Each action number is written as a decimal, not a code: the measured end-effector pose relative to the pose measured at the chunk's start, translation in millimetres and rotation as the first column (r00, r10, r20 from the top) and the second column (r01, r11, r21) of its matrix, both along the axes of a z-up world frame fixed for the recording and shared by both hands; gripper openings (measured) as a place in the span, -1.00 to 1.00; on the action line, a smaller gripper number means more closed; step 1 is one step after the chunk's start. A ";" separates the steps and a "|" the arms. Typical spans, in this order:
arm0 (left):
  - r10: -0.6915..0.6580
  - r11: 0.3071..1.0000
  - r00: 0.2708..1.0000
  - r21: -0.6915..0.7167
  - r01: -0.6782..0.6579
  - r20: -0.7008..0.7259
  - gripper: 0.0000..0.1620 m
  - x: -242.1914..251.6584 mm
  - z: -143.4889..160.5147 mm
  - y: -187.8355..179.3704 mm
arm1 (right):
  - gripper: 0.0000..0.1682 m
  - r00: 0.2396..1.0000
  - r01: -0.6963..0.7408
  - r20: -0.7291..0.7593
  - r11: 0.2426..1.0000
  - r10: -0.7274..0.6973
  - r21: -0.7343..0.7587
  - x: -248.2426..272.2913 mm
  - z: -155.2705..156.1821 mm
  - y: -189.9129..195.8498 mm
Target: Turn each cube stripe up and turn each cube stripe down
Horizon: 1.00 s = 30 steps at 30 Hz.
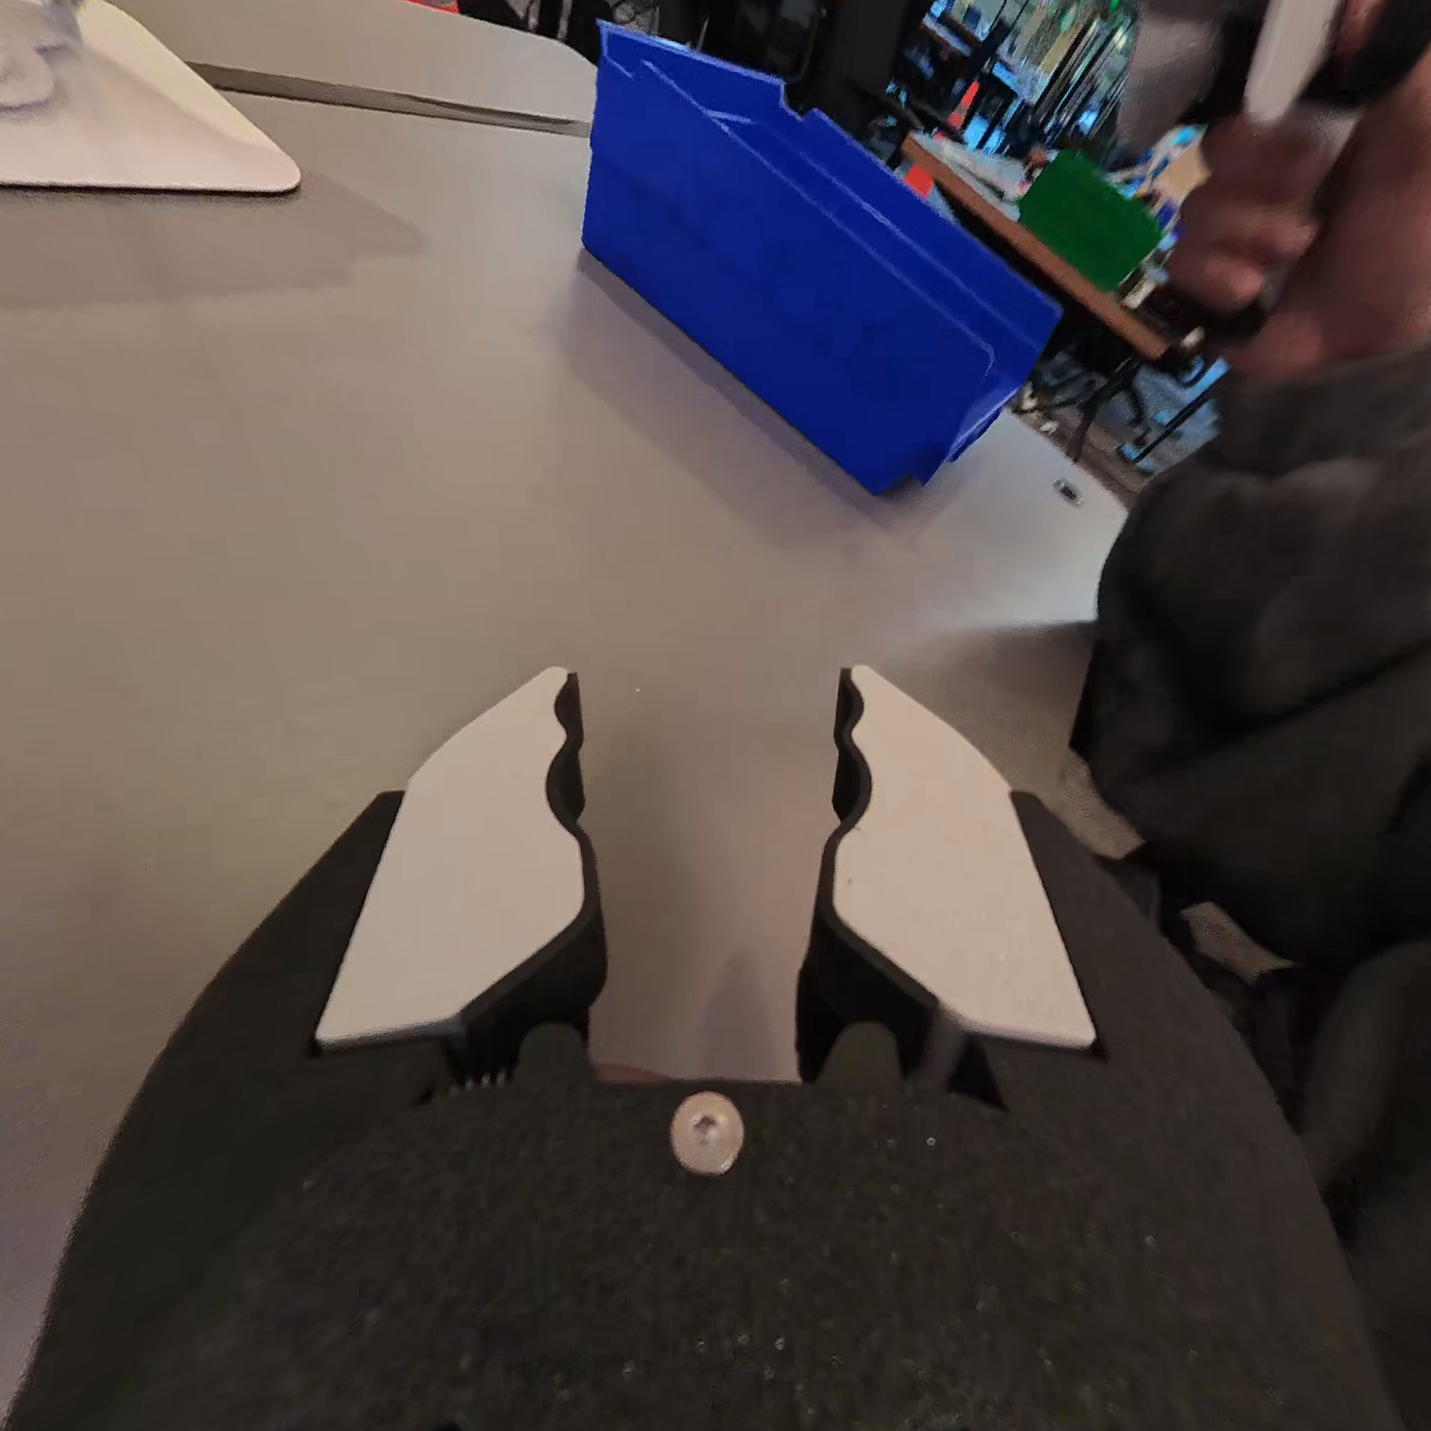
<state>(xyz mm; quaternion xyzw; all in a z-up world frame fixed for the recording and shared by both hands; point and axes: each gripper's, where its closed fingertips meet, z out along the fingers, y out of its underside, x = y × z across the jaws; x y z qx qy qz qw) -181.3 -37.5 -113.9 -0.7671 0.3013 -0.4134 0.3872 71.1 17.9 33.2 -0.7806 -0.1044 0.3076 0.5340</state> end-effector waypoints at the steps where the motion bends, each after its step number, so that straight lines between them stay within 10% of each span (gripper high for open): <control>1: -0.003 1.000 0.999 0.021 0.004 -0.033 -0.24 0.8 -2.5 -0.6 | -0.47 0.996 0.067 0.062 0.997 -0.065 -0.041 23.5 -5.1 5.8; 7: -0.044 0.997 0.996 0.055 0.048 -0.080 -0.25 9.5 -6.1 -9.2 | -0.47 0.876 0.378 0.447 0.835 -0.183 -0.399 109.8 -104.7 46.3; 15: -0.047 0.999 0.996 0.016 0.048 -0.071 -0.25 8.5 -7.7 -8.1 | -0.47 0.814 0.443 0.581 0.670 -0.021 -0.596 119.6 -193.0 61.5; 24: -0.069 0.998 0.992 0.002 0.069 -0.104 -0.24 12.8 -15.4 -11.6 | -0.39 0.779 0.472 0.625 0.701 -0.048 -0.534 126.0 -196.4 69.4; 30: -0.047 0.999 0.994 0.013 0.049 -0.099 -0.24 9.2 -10.2 -10.1 | -0.32 0.905 0.275 0.405 0.907 -0.133 -0.318 75.2 -97.1 64.7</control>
